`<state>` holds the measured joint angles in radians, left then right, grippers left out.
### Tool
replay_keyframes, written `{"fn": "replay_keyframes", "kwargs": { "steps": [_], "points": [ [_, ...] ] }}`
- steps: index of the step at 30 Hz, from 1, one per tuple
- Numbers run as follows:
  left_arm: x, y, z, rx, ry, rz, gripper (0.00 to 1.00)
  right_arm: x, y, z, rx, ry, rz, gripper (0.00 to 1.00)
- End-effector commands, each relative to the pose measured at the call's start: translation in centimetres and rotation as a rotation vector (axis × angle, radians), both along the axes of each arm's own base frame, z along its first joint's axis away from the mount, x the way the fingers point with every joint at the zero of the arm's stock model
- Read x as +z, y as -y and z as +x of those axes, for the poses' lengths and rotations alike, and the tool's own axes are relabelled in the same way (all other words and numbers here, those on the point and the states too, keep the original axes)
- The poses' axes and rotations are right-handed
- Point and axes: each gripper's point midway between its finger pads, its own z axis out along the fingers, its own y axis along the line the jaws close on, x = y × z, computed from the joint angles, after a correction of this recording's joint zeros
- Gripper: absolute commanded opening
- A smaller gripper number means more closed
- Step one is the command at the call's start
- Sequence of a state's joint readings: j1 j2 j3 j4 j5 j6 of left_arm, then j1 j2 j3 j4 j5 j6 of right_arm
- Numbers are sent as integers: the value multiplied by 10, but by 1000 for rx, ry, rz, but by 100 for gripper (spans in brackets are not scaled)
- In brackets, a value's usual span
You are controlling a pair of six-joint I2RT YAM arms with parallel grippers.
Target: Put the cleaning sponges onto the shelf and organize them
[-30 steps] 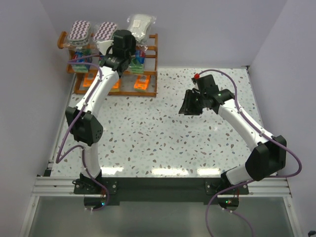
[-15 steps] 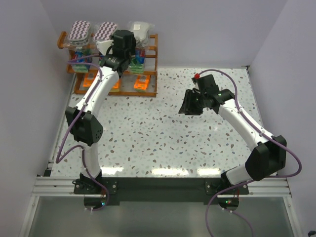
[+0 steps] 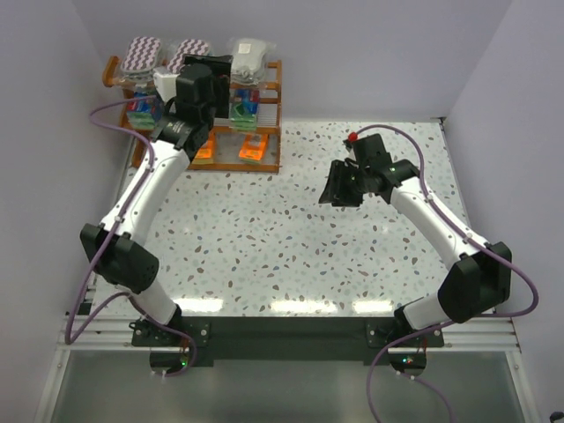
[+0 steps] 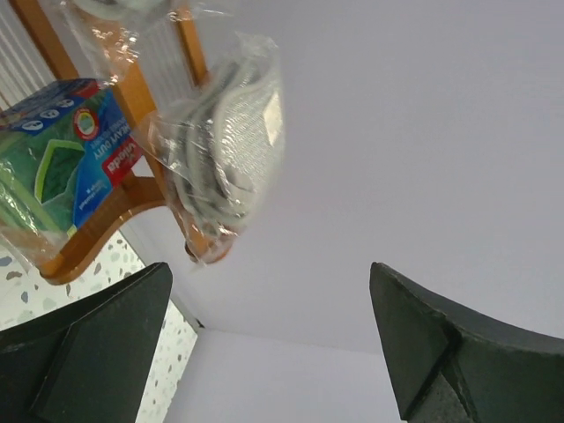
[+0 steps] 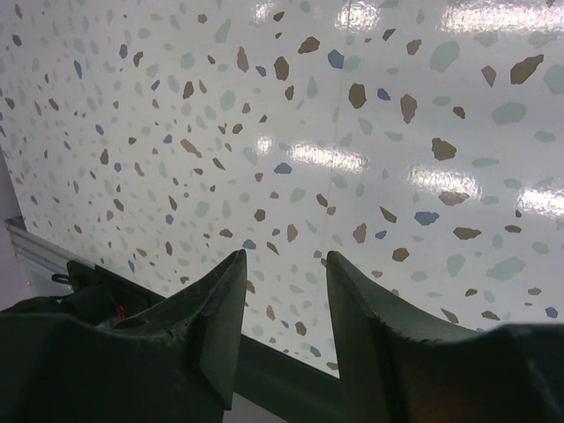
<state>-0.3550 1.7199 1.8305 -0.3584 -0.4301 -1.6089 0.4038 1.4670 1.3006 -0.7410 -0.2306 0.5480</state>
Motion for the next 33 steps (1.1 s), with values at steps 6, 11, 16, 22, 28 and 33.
{"fn": "replay_keyframes", "kwargs": {
  "steps": [6,11,16,22,28,33],
  "points": [
    [72,12,-85,-319,274,427,100,28,7,-7,-15,81,32,76],
    [63,7,-136,-443,294,649,100,42,15,-12,-54,128,33,98],
    [32,-8,-173,-511,199,775,100,52,22,-15,-49,161,7,98],
    [-6,-28,-212,-546,50,809,100,68,30,-29,-9,213,-13,98],
    [6,-52,-260,-521,36,827,100,81,47,-66,-16,299,16,98],
    [16,-62,-293,-533,61,850,100,79,62,-88,-37,320,1,98]
  ]
}}
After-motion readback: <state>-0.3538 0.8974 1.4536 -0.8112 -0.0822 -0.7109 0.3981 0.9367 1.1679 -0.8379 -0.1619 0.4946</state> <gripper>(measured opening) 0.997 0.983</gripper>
